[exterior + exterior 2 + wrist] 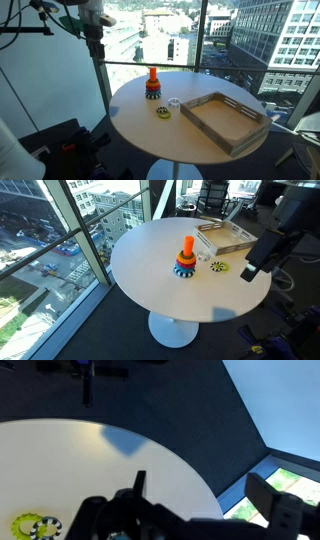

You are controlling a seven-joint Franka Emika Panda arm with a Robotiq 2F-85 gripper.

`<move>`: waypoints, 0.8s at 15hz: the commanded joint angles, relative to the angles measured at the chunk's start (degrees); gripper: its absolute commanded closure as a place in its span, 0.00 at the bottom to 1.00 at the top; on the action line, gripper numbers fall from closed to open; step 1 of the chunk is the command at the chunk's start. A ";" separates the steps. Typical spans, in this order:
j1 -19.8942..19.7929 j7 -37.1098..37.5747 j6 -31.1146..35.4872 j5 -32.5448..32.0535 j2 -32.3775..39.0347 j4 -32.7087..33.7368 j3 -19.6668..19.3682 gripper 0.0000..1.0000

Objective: Put the black and white circular object on the orange object

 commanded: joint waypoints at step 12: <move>-3.73 6.12 2.59 -5.97 0.22 1.56 1.33 0.00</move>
